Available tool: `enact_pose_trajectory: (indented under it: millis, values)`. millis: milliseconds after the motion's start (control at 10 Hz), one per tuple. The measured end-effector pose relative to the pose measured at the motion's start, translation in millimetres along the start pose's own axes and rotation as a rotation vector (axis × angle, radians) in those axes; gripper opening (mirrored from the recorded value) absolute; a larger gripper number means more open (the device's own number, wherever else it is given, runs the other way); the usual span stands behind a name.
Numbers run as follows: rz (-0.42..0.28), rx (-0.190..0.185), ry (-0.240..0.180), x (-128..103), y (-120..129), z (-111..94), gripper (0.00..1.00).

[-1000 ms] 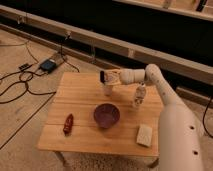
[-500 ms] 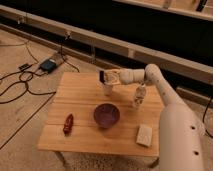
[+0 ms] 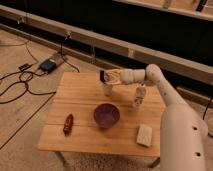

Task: Place the eraser in the ceramic cup

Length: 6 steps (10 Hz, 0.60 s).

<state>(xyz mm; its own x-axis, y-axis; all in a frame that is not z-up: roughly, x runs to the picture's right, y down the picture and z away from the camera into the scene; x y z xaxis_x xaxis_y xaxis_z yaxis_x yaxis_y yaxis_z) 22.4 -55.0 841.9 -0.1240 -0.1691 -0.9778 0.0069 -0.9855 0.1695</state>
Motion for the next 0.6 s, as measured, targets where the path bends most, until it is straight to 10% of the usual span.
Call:
enact_pose_trajectory:
  millis: [600]
  values:
    - [0.045, -0.035, -0.05, -9.5, 4.6, -2.3, 0.64]
